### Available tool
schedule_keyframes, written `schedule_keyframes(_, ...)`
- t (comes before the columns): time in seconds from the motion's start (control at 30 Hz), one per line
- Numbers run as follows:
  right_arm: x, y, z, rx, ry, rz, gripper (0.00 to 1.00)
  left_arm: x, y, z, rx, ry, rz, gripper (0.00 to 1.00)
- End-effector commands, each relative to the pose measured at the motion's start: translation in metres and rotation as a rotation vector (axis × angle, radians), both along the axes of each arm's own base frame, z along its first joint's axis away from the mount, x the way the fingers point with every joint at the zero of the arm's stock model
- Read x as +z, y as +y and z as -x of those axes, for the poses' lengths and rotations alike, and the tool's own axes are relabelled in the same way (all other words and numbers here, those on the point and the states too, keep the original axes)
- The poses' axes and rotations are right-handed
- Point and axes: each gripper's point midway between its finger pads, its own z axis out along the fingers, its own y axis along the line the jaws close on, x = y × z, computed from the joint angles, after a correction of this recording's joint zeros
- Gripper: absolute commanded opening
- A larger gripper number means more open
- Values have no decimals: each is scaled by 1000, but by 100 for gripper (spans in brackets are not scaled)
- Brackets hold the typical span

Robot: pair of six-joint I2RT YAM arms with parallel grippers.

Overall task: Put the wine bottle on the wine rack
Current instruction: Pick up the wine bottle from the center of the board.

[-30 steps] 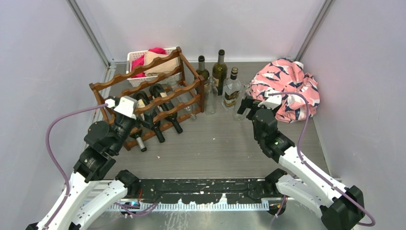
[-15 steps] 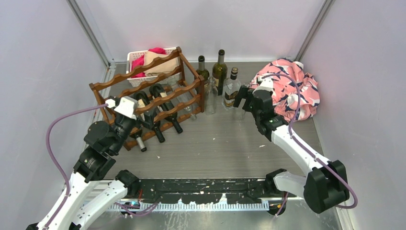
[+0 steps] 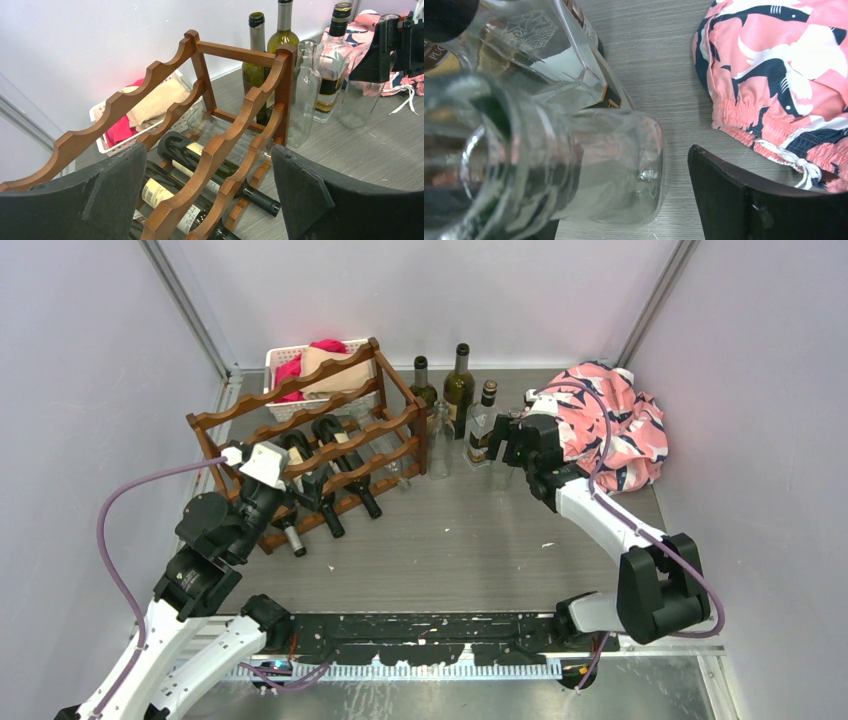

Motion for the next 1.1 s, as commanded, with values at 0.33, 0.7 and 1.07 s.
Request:
schedule_keyframes(0.33, 44, -10, 14, 5, -92, 26, 23, 13, -10, -3, -40, -37, 40, 94)
schedule_keyframes(0.7, 64, 29, 81, 213, -96, -247, 1, -6, -66, 8, -345, 19, -28, 97)
schedule_keyframes(1.07, 71, 63, 125, 396, -78, -470, 1, -24, -117, 29, -650, 160, 2, 100)
